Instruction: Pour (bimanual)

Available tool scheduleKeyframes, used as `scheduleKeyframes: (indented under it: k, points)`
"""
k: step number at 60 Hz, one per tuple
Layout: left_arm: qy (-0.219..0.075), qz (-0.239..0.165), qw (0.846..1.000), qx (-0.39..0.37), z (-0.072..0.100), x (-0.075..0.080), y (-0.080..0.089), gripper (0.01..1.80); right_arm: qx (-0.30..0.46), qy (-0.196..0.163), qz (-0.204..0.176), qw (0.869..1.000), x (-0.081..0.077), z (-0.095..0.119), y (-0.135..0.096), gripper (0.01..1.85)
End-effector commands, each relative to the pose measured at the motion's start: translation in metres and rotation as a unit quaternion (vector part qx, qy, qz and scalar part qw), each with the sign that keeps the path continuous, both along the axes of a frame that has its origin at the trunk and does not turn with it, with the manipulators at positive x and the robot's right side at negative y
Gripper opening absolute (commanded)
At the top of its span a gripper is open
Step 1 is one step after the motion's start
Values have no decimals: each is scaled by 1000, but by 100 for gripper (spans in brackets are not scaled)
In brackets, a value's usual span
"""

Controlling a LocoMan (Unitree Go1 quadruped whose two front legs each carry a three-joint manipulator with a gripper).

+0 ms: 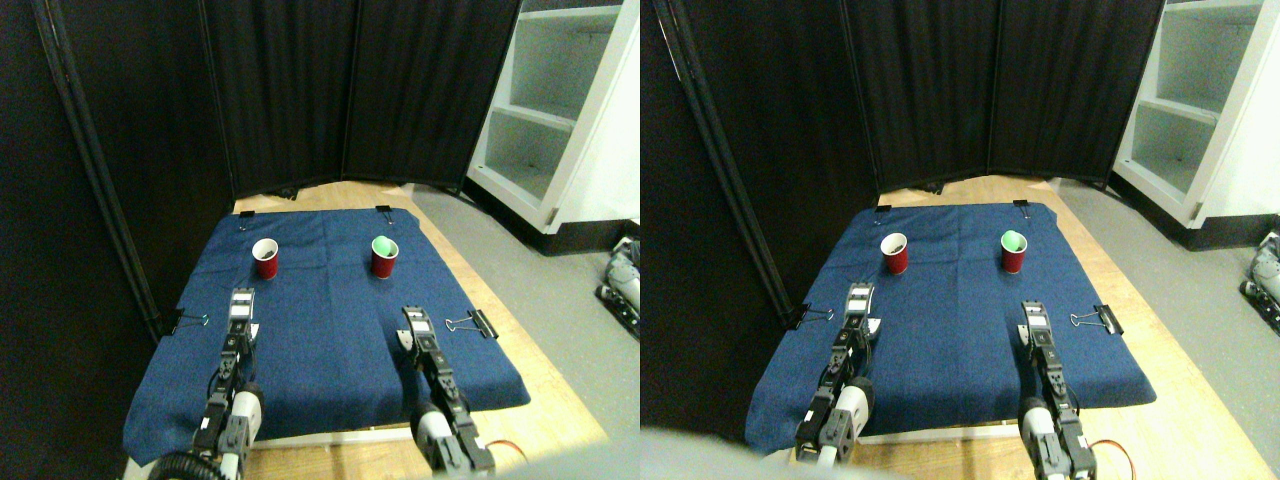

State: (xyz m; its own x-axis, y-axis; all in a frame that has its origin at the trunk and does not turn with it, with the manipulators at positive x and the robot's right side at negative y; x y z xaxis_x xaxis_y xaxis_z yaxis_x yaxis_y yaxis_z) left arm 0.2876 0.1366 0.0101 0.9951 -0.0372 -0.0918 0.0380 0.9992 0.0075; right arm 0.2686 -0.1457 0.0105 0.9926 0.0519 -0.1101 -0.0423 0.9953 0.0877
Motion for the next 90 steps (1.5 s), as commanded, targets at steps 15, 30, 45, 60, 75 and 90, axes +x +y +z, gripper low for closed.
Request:
scheduleKeyframes:
  k: [15, 30, 45, 60, 75, 90]
  points:
    - [-41, -12, 998, -39, 19, 22, -2, 56, 23, -29, 18, 999, 26, 20, 11, 38]
    - [-54, 29, 993, -102, 32, 43, 1, 59, 94, -25, -40, 994, 41, 16, 13, 53]
    - [-50, 70, 976, -202, 21, 62, 4, 61, 163, -21, -89, 982, 55, 10, 16, 70]
    - [-55, 105, 959, -258, 10, 71, 4, 66, 202, -27, -116, 972, 62, 10, 12, 72]
    - [-55, 122, 947, -290, 10, 73, 6, 70, 308, -16, -155, 938, 66, 16, 10, 72]
    - [-52, 134, 932, -332, 7, 72, 14, 74, 479, -3, -214, 851, 78, 15, -4, 61]
